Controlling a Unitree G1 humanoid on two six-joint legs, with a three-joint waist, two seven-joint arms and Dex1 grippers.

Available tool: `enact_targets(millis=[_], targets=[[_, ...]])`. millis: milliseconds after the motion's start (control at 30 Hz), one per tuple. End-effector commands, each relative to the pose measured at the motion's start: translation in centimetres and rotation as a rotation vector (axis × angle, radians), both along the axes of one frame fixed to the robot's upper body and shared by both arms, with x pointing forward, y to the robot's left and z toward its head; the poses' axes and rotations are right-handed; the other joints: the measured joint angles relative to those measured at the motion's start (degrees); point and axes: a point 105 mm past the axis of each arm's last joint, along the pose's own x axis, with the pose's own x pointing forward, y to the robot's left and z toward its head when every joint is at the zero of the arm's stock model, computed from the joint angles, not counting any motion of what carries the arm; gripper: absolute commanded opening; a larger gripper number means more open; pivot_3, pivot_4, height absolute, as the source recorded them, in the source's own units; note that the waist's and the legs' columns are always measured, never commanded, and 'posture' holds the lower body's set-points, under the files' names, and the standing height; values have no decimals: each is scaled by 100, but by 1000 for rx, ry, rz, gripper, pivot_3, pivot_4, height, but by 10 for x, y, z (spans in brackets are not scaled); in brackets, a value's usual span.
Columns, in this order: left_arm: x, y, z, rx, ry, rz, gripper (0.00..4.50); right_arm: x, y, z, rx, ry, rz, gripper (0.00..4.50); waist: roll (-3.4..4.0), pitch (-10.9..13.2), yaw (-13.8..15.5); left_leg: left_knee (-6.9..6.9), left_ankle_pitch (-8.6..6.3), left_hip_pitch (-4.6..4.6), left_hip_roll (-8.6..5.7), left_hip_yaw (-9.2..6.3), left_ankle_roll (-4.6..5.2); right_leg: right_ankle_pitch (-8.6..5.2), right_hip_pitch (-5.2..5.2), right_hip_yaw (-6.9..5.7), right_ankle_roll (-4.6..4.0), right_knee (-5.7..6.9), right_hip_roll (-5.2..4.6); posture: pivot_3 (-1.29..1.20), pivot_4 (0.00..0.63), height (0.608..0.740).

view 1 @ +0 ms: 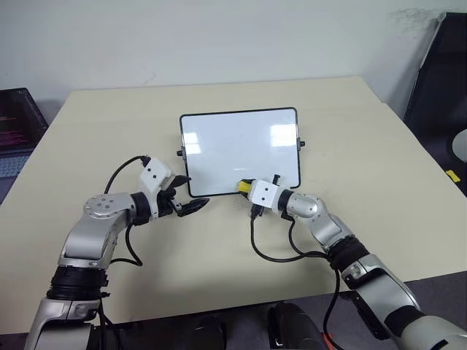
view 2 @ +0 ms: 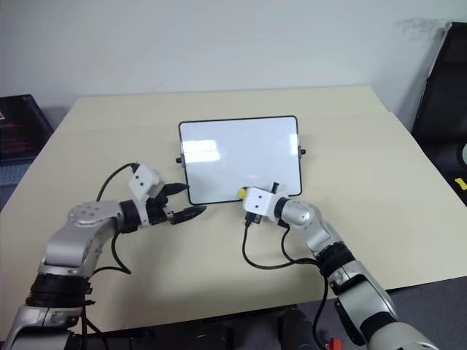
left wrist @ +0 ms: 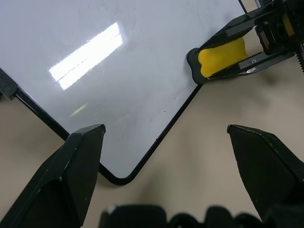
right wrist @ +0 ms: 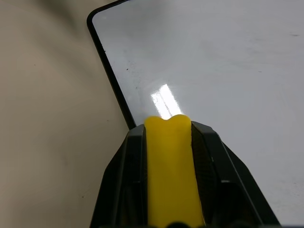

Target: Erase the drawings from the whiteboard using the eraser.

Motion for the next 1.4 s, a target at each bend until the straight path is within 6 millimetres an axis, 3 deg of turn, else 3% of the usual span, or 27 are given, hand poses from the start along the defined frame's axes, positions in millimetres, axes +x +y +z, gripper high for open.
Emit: enact_targets(millis=[33,200,467,633,800,967,1133,1400], targets=[[2,-1,14,-6,-55,-7,4500,1,-9,-10,-29,42,-41,964,0,0,7,0,0,-1,0,0,0,1,0,0,-1,-1,0,0,150,740],[-7,-10,12,-5,-33,-80,4500,1,-8,22,136,69,-67,964,1,1,32,0,0,-5,2,-3,0,2,-1,1,-3,-3,-2,0,150,740],[-26,-36,8,26,-6,-269,4500,-22,-16,51,252,142,-67,964,3,2,114,1,-3,-56,1,-20,-4,14,-39,-4,-23,-6,-3,0,150,740],[-21,-44,10,41,-22,-304,4500,-36,-43,63,286,155,-141,964,3,2,166,3,-3,-102,-2,-24,-6,14,-80,-9,-24,-4,-6,0,150,740],[-18,-52,17,45,-51,-337,4500,-46,-95,65,301,149,-330,964,3,2,257,3,-3,-102,-7,-17,-6,13,-79,-14,-22,-8,-6,0,150,740],[-23,-63,17,57,-62,-413,4500,-58,-148,58,518,297,-613,964,3,2,255,2,-3,-99,-3,-11,-6,13,-80,-12,-21,-4,-5,0,150,740],[-23,-77,17,89,-91,-485,4500,-69,-157,40,561,409,-710,964,3,2,253,5,-3,-96,-3,-6,-5,13,-79,-12,-22,-1,-3,0,150,740],[-28,-102,13,141,-126,-643,4500,-58,-172,29,615,420,-866,964,3,2,259,8,-3,-93,-7,5,-5,12,-78,-10,-21,0,8,0,150,740]])
